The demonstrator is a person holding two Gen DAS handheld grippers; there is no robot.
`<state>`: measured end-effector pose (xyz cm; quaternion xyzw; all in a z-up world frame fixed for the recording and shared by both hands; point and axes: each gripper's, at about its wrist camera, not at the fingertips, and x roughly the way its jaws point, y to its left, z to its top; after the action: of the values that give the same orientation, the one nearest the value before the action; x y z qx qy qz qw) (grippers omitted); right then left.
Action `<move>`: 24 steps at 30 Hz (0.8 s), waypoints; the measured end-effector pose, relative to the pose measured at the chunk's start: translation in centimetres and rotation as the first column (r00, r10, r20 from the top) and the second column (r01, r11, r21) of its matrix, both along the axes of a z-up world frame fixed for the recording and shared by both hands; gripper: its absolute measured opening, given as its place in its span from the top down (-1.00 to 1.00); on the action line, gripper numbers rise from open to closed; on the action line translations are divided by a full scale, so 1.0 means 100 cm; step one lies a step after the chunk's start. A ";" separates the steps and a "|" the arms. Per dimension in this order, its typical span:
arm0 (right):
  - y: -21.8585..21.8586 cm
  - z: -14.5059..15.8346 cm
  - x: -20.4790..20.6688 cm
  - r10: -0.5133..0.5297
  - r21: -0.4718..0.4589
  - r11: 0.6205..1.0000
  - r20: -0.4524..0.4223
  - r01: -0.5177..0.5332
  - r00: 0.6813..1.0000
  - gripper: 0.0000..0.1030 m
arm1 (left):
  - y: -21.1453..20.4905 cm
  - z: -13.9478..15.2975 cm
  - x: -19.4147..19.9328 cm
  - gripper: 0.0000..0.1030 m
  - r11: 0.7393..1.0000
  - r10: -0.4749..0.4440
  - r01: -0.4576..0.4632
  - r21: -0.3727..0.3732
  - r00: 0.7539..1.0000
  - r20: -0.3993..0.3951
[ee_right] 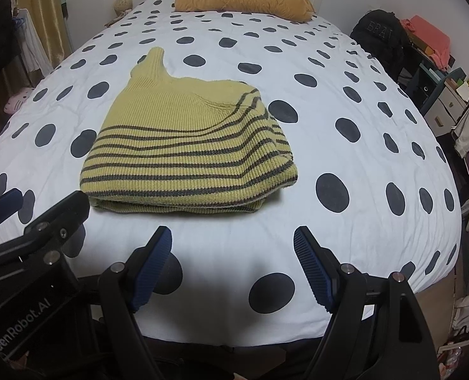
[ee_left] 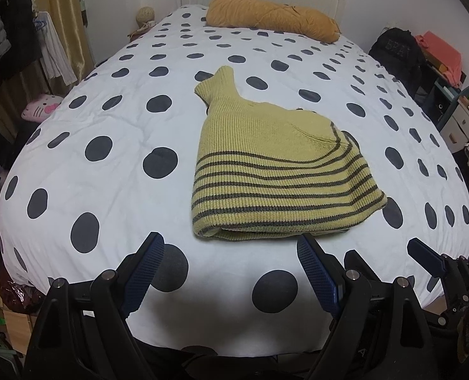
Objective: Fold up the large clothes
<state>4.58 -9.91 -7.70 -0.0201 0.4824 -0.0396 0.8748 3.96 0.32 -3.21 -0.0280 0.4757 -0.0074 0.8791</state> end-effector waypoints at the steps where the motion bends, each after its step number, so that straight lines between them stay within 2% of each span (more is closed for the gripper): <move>1: 0.000 0.000 0.000 -0.001 0.000 1.000 0.001 0.001 1.000 -0.54 | 0.000 0.000 0.000 -0.67 1.000 -0.001 0.001 0.000 1.000 0.000; 24: 0.000 -0.003 -0.004 0.001 0.000 1.000 -0.002 -0.001 1.000 -0.55 | -0.001 0.001 -0.002 -0.67 1.000 -0.002 0.002 -0.005 1.000 0.001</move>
<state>4.22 -9.87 -8.01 -0.0203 0.4834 -0.0389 0.8743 3.71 0.22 -3.08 -0.0295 0.4754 -0.0095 0.8792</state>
